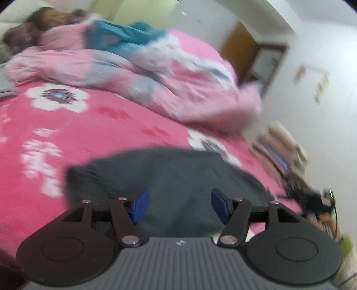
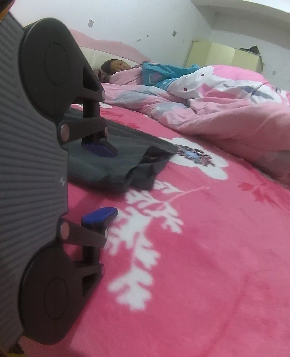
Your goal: Fold clothes
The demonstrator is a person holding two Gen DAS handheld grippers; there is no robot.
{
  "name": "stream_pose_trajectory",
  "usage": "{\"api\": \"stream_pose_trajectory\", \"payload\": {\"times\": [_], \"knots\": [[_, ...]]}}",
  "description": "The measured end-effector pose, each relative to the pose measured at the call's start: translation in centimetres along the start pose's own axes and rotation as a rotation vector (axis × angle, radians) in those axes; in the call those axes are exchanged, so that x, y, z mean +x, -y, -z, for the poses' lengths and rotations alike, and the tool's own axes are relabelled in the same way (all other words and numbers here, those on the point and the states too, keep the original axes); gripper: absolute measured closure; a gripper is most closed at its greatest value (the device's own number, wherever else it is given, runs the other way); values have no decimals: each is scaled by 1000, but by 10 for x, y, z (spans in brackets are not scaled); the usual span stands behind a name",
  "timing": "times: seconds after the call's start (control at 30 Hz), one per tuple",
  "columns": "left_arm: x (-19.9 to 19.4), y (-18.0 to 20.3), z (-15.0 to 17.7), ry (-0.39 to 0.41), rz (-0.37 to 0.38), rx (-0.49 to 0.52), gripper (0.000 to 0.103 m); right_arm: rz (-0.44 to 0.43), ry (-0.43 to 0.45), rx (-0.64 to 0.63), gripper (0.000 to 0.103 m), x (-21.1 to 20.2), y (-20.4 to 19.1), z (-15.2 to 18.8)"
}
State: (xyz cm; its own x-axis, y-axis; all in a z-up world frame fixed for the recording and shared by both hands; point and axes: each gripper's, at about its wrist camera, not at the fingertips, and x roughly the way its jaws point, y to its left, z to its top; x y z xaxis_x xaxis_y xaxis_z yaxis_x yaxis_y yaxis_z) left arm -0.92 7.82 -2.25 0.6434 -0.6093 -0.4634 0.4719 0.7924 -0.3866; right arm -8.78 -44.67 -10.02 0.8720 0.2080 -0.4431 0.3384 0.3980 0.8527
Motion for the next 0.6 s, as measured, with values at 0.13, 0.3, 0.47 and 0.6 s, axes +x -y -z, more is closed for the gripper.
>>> {"api": "stream_pose_trajectory", "payload": {"times": [0.13, 0.3, 0.47, 0.6], "knots": [[48, 57, 14, -141, -15, 203, 41, -32, -35, -11, 50, 13, -5, 8], [105, 128, 22, -222, 59, 392, 44, -102, -66, -5, 49, 27, -12, 16], [153, 181, 22, -213, 92, 534, 44, -230, -69, 44, 49, 38, -21, 18], [187, 208, 27, -222, 79, 602, 44, -334, -63, 99, 48, 49, -23, 16]]}}
